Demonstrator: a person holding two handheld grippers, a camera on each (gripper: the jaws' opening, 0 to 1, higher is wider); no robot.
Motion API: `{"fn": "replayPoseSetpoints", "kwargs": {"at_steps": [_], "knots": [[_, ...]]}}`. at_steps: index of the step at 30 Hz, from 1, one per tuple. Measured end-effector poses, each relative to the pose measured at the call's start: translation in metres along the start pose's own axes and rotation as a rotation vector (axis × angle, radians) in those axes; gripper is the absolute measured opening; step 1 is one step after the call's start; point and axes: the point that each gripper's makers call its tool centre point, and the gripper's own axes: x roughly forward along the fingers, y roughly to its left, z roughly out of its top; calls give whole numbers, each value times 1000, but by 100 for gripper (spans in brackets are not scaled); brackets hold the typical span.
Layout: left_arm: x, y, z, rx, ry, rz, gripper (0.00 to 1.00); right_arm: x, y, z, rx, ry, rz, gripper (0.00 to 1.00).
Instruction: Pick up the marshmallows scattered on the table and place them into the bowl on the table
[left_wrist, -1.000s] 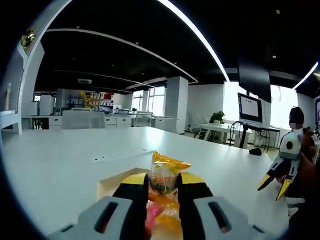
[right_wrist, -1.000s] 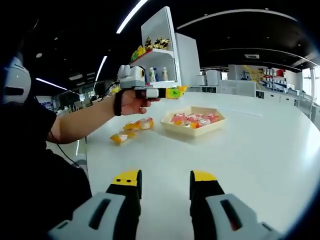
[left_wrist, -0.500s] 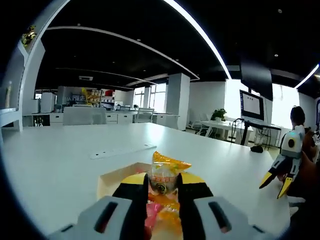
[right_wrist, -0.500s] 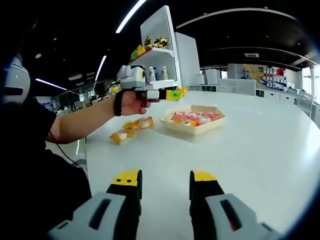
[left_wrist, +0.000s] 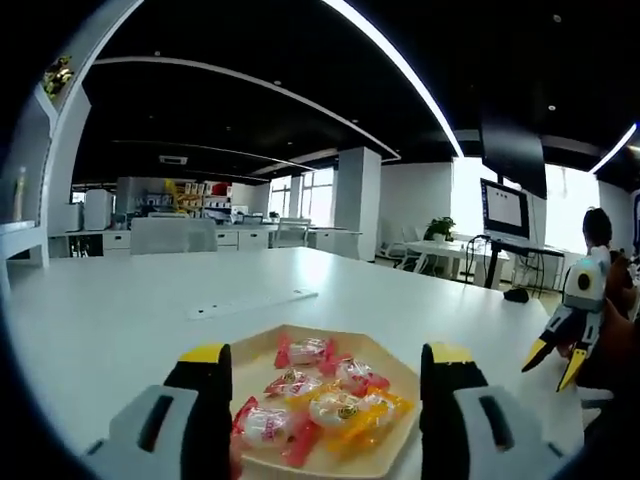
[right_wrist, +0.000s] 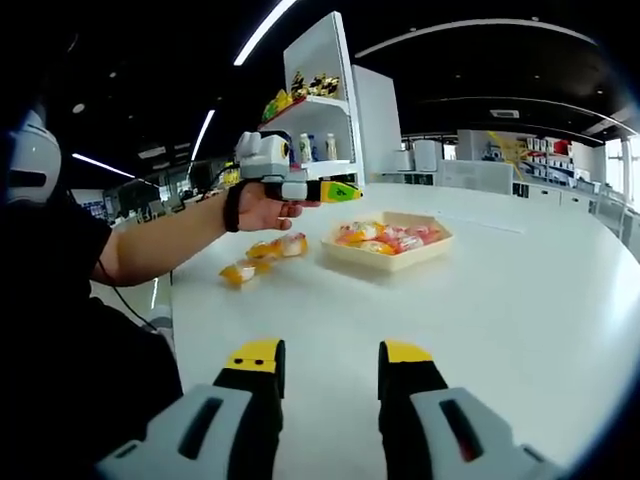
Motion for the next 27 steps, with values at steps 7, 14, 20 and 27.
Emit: {"fn": "replayPoseSetpoints", "kwargs": {"at_steps": [7, 14, 20, 27], "knots": [[0, 5, 0, -4, 3, -8, 74, 0, 0, 0, 1, 0, 1, 36], [-4, 1, -2, 8, 5, -15, 75, -1, -2, 0, 5, -1, -3, 36], [-11, -1, -2, 12, 6, -34, 74, -1, 0, 2, 5, -8, 3, 37], [-24, -8, -2, 39, 10, -52, 74, -1, 1, 3, 5, -10, 1, 37]]}}
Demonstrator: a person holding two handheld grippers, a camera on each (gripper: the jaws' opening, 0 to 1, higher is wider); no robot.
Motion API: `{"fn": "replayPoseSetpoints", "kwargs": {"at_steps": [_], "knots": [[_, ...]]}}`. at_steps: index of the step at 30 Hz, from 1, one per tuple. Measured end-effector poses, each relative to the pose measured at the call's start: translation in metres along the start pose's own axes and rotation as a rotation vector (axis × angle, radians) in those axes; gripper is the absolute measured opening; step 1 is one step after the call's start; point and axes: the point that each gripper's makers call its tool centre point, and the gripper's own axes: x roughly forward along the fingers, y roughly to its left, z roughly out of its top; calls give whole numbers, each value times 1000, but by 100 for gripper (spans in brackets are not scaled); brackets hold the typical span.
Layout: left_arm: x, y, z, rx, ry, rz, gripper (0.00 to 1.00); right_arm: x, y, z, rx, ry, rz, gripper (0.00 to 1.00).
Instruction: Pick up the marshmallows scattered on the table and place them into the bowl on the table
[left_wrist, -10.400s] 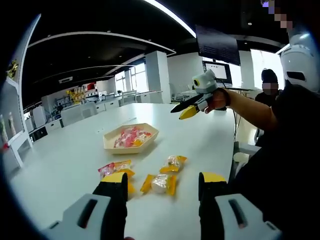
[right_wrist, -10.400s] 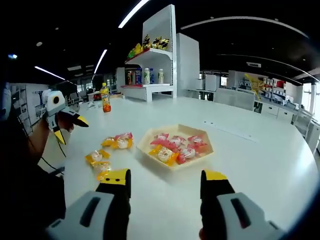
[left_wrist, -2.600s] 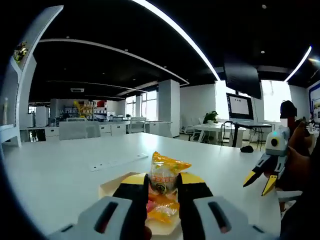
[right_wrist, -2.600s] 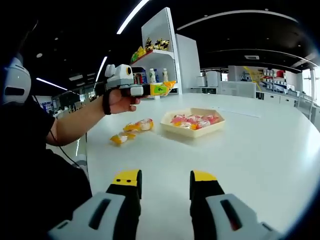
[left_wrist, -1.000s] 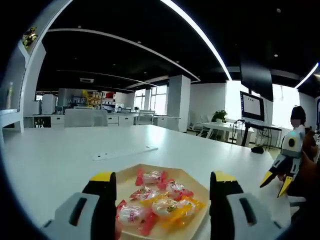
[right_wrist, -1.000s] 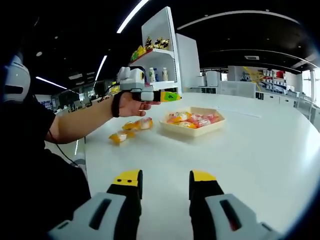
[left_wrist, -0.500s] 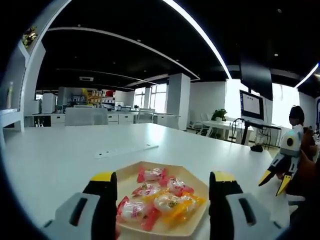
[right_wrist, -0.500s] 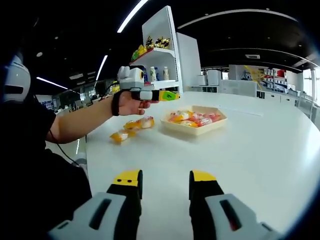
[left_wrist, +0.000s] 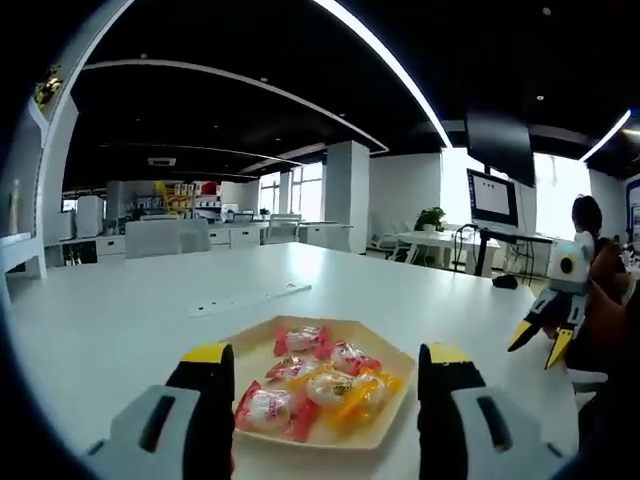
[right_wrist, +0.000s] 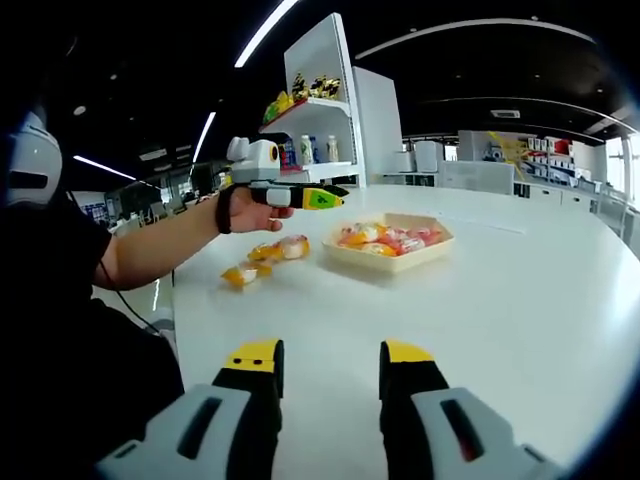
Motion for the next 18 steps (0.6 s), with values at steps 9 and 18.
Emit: {"fn": "replayPoseSetpoints", "kwargs": {"at_steps": [9, 18], "knots": [[-21, -3, 8, 10, -11, 2, 77, -2, 0, 3, -6, -6, -3, 37], [-43, -30, 12, 28, -7, -51, 84, -2, 0, 4, -9, -7, -5, 38]]}}
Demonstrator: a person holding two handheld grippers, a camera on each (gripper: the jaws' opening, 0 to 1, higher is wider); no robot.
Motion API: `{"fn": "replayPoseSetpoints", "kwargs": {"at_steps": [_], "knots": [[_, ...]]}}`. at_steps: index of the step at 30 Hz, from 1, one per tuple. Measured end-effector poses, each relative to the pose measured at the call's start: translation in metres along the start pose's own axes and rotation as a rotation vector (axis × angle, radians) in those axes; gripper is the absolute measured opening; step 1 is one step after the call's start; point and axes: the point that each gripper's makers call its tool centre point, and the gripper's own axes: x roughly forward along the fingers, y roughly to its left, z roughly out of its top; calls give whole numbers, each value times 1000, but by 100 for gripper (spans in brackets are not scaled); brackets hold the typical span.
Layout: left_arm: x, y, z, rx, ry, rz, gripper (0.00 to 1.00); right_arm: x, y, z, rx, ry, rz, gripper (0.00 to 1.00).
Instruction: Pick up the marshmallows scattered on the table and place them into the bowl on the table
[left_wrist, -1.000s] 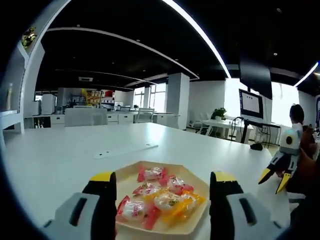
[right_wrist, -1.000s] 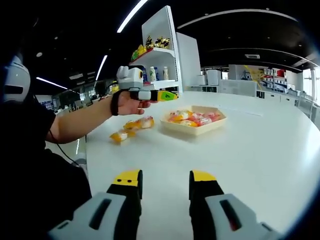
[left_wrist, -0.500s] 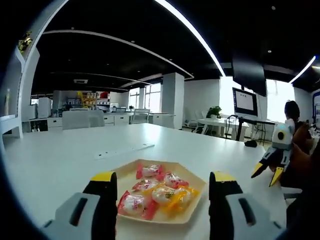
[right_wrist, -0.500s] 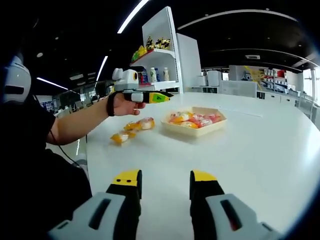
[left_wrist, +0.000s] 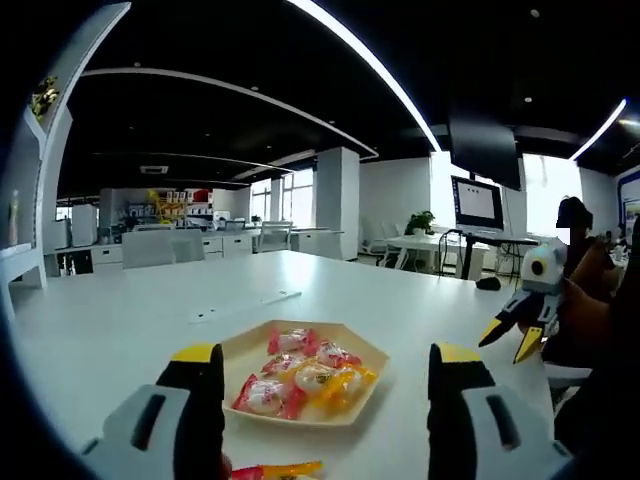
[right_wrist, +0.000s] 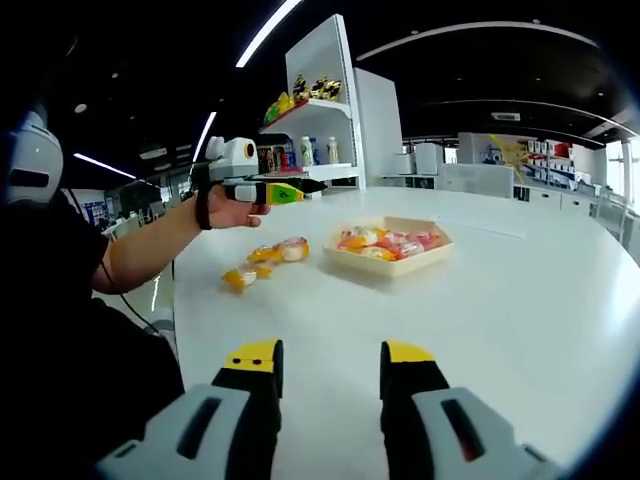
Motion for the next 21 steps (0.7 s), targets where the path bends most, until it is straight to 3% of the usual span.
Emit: {"fn": "replayPoseSetpoints", "kwargs": {"at_steps": [10, 21], "knots": [[-17, -16, -4, 45, 33, -83, 82, 1, 1, -2, 2, 3, 1, 38], [-29, -8, -9, 65, 43, -86, 78, 3, 1, -2, 1, 4, 6, 38]]}}
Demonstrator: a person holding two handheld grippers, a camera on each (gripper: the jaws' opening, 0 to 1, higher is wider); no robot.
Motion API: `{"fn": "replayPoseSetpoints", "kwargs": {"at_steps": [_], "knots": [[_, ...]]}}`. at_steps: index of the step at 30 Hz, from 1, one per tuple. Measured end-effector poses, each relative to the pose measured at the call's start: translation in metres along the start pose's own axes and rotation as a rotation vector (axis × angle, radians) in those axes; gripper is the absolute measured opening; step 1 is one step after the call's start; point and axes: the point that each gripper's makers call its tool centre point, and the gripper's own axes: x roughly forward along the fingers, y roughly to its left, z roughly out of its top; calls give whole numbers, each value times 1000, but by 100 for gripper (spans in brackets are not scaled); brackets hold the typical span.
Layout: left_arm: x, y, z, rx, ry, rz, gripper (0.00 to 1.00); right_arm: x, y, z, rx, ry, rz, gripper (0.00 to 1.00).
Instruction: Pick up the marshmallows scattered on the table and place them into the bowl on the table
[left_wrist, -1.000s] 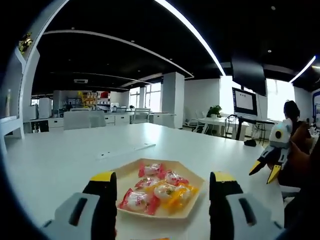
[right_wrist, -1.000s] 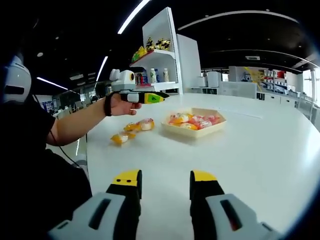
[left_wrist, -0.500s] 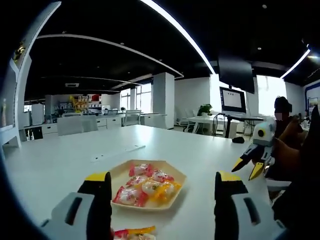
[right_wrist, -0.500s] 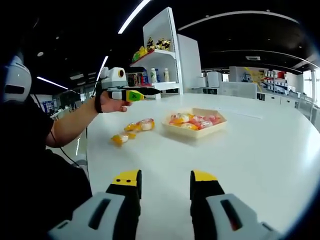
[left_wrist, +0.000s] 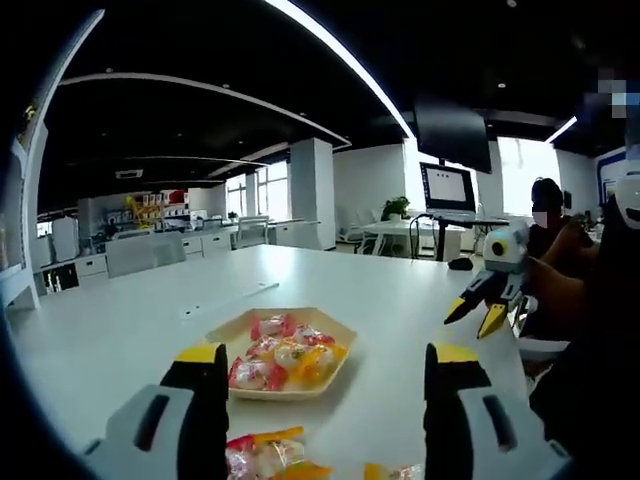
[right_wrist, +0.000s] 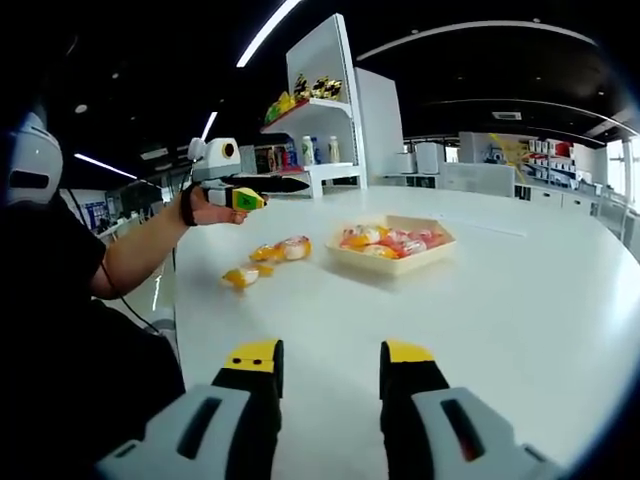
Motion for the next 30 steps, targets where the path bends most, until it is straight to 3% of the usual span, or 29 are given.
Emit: {"fn": "replayPoseSetpoints", "kwargs": {"at_steps": [6, 8, 16, 30], "knots": [[-4, -10, -10, 79, 54, -10, 77, 0, 0, 0, 1, 2, 0, 37], [-6, -18, -15, 124, 69, -42, 77, 0, 0, -1, 2, 4, -1, 37], [-14, -35, -24, 131, 84, -104, 71, 1, -1, -2, 8, 6, -1, 37], [-28, -45, -50, 93, 171, -124, 67, -2, -3, 0, 27, -7, -2, 37]]}}
